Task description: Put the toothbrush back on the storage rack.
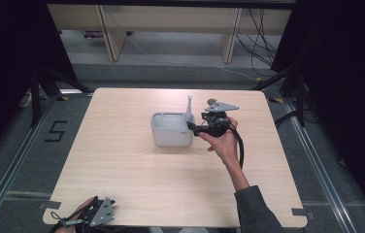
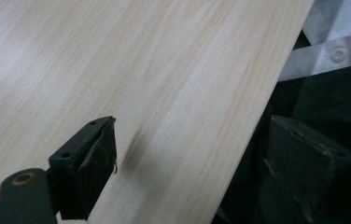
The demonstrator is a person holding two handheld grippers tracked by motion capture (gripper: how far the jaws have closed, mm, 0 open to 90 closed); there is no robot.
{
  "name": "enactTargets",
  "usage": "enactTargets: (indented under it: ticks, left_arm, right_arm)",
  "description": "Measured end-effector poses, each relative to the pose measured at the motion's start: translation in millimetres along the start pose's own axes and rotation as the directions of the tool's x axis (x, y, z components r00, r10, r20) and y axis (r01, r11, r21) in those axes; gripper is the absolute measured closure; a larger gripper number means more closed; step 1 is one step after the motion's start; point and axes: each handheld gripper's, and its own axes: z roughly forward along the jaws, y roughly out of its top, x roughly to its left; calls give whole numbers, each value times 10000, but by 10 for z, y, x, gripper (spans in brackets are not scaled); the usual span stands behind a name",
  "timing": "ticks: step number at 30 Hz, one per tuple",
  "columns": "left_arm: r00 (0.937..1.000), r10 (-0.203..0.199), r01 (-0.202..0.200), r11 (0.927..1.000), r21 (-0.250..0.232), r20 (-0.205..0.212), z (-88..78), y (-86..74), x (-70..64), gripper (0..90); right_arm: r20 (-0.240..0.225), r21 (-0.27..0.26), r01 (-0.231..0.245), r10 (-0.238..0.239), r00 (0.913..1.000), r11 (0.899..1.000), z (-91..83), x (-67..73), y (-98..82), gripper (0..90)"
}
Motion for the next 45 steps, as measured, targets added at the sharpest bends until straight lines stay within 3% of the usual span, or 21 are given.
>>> enactTargets:
  ticks: [17,18,19,21,25,27,33,37,39,41,43,44,45]
  left_arm:
    - [10000,66,-66,10000,-13,10,-8,3,0,161]
    - [10000,67,-67,10000,-15,17,-9,3,-1,161]
    - [10000,71,-71,10000,-17,19,-9,3,-1,161]
    - [10000,71,-71,10000,-16,17,-9,4,-3,161]
    - [10000,77,-77,10000,-16,15,-8,4,-5,161]
    - [10000,52,-52,10000,-19,15,-11,4,-7,161]
    - [9999,93,-93,10000,14,53,-7,5,-12,161]
    - [10000,69,-69,10000,-2,53,-3,3,-13,161]
    - [9999,72,-72,10000,-1,74,-2,3,-14,161]
    - [9999,75,-75,10000,0,79,-3,4,-14,161]
    - [10000,66,-66,10000,3,72,-2,2,-12,161]
    - [10000,56,-56,10000,1,61,-1,2,-12,161]
    - [10000,56,-56,10000,1,72,-2,2,-12,161]
  right_arm:
    - [0,27,-168,168,9999,9999,-66,50,-33,287]
    - [-1,18,114,-114,9999,9999,-69,38,-30,287]
    - [80,-30,-75,75,9999,10000,-70,56,-36,286]
    - [55,59,148,-148,9999,9999,-82,49,-36,287]
    - [-116,64,-64,64,9999,10000,-69,70,-58,287]
    - [29,134,149,-149,9999,9998,-78,67,-60,286]
    - [-68,285,-149,151,9999,9995,-95,88,-70,287]
    - [4,106,81,-81,10000,9999,-95,76,-85,286]
    - [-159,212,-174,177,9997,9996,-108,93,-93,286]
    - [-85,233,161,-159,9998,9996,-118,81,-100,286]
    - [-90,217,46,-44,9999,9998,-119,95,-121,286]
    - [-132,461,-340,346,9993,9984,-140,120,-126,286]
    - [-157,350,-57,63,9999,9994,-132,98,-136,286]
